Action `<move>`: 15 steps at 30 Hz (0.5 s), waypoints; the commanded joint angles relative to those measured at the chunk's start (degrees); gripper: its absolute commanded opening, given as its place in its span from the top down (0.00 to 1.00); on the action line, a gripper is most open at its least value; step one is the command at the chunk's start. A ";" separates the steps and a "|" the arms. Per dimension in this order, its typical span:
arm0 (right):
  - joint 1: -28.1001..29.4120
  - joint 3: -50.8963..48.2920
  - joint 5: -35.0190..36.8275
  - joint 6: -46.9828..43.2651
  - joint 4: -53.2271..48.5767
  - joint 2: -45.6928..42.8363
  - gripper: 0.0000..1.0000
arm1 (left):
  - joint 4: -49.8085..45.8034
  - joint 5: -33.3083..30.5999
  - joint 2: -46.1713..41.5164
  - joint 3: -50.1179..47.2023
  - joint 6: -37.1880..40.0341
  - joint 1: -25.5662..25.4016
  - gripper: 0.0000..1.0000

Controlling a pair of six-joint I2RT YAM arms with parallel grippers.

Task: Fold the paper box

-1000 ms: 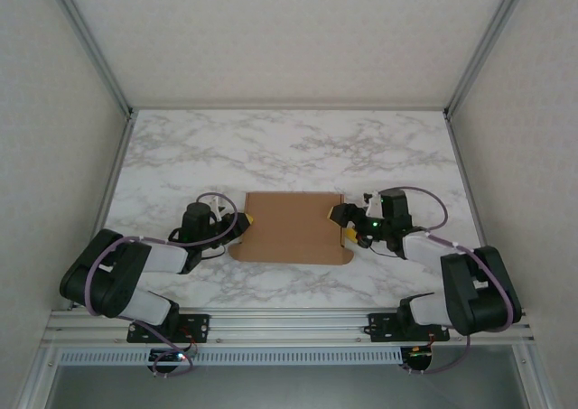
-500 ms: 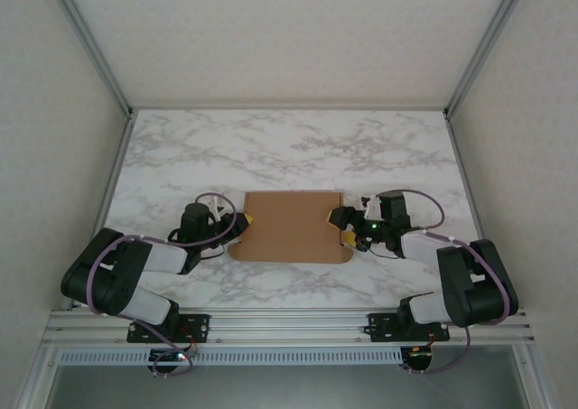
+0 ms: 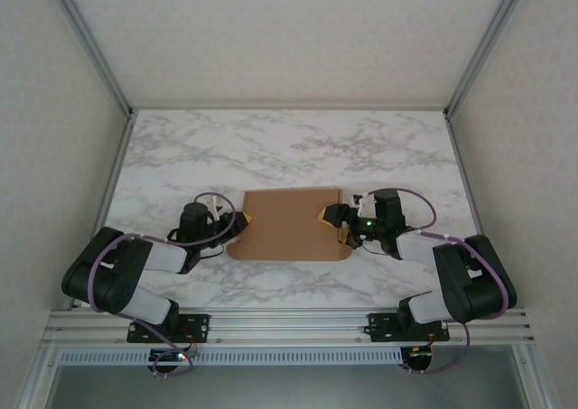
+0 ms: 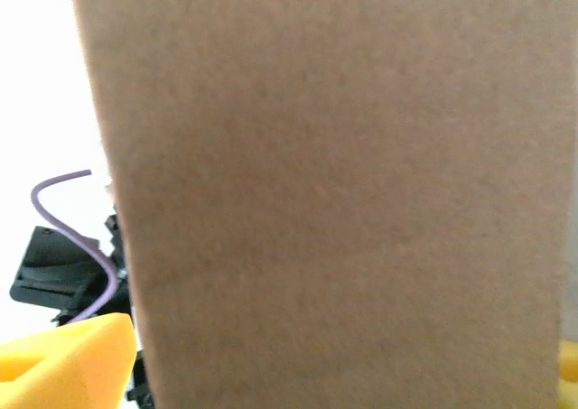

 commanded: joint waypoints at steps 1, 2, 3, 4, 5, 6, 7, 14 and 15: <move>0.68 0.79 -0.21 2.31 -0.28 -5.56 0.18 | -10.89 -1.26 1.86 -2.10 0.01 0.15 0.72; 0.72 1.12 0.35 2.29 -1.71 -6.56 0.22 | -10.98 -1.15 1.72 -2.04 -0.20 0.02 0.70; 0.66 1.15 0.94 2.14 -3.29 -7.20 0.26 | -11.01 -1.07 1.65 -1.86 -0.25 -0.10 0.69; 0.73 1.14 1.47 1.98 -4.60 -7.41 0.29 | -10.94 -0.90 1.65 -1.73 -0.25 -0.19 0.67; 0.74 2.59 2.02 1.87 -5.77 -7.51 0.35 | -10.98 -0.66 1.64 -1.54 -0.35 -0.38 0.65; 0.67 3.39 2.48 1.50 -7.09 -7.31 0.40 | -11.23 -0.55 1.45 -1.22 -0.35 -0.53 0.63; 0.66 3.75 2.76 1.10 -8.32 -7.22 0.43 | -11.66 -0.57 1.04 -1.00 -0.38 -0.80 0.61; 0.21 4.69 6.15 -0.48 -14.32 -8.70 0.51 | -22.89 -5.90 -8.19 2.61 1.97 -2.18 0.41; -0.11 4.82 6.40 -0.53 -15.11 -8.90 0.52 | -26.16 -7.52 -10.54 3.31 2.36 -2.27 0.40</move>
